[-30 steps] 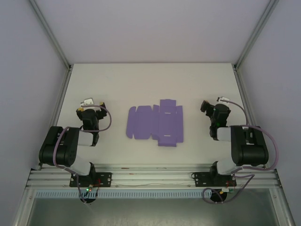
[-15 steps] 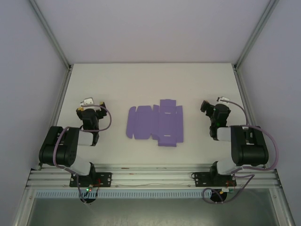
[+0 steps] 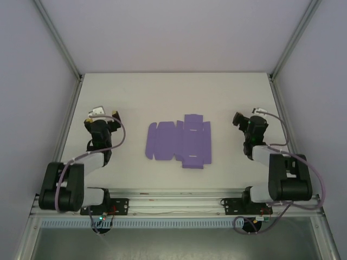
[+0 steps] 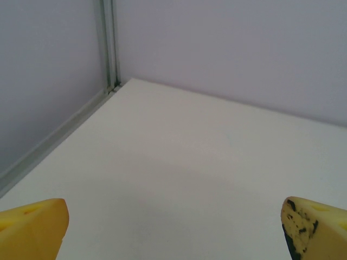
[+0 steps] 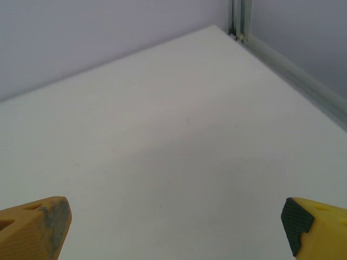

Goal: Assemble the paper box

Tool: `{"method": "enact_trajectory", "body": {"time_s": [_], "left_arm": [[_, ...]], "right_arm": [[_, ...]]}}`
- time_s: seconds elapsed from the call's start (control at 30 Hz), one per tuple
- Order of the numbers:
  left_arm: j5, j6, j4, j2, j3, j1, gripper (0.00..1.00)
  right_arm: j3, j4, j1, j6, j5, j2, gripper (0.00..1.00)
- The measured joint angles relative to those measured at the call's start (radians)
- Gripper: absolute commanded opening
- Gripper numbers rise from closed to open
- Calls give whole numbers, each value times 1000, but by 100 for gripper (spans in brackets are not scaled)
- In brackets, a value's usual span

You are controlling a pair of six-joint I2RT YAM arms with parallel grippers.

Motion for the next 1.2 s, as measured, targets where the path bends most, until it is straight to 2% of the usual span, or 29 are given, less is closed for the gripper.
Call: {"method": "enact_trajectory", "body": {"time_s": [0.07,0.17,0.37,0.47,0.53,0.63,0.7,0.93,1.2], "left_arm": [[27,-44,-85,-59,23,-9,100],[69,-108,-263,-100,86,-53,100],[173,-209,-575,-102,208,-166,100],[222,-238,-682,-67,246,-215,100],[256,-249,-731,-21,270,-235,100],[305,-260,-778,56,288,-249,100],[333,-263,-803,101,290,-254,100],[463,-263,-813,199,290,-256,99],[612,-256,-768,314,291,-256,93]], "right_arm": [[53,-91,25,10,16,-47,100],[110,-230,114,32,37,-109,98],[170,-468,277,143,-34,-176,80],[189,-540,378,203,-108,-152,66],[204,-573,425,229,-154,-109,61],[229,-607,480,262,-206,-8,47],[244,-616,499,283,-238,69,43],[252,-630,502,341,-258,264,39],[248,-597,502,364,-210,322,36]]}}
